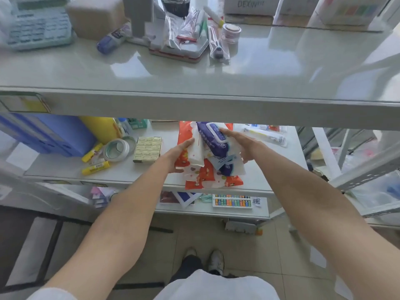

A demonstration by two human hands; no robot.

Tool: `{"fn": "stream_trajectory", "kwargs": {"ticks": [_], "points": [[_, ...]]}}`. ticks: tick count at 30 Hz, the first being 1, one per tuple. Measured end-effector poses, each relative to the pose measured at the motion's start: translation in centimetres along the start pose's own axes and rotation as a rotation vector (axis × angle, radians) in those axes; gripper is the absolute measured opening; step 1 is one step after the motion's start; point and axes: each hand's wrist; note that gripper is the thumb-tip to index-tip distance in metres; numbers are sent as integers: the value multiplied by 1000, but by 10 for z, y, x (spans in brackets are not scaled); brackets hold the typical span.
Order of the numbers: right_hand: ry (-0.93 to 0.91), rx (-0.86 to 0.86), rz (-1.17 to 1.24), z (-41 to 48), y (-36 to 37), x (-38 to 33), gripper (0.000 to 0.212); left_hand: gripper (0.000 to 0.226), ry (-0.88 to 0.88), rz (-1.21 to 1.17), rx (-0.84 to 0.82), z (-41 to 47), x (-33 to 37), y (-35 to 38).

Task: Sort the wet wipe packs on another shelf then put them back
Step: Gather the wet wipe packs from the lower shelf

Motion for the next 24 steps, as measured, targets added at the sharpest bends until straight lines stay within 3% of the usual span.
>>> {"fn": "stream_trajectory", "kwargs": {"ticks": [2,5,7,12,19,24], "points": [[-12,-54,57,-1,0,-1,99,94,6,-62,-72,4,2,-3],[-32,-74,101,-15,7,-1,93,49,10,-125,-158,9,0,-4],[-60,-131,165,-18,8,5,87,37,0,-168,-218,14,-1,-6],[-48,-170,248,-18,8,32,91,77,-9,-170,-333,18,-2,-17],[-193,-138,399,-37,23,52,43,69,59,-107,-434,13,-2,-1],[-264,-155,522,-55,31,77,43,73,53,-26,-526,10,-9,8]]}}
Point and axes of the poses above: each hand's wrist, its own z-axis towards the middle knuckle, its own y-axis out of the palm, x = y × z, and after that the axes turned 9 degrees about -x, right-handed
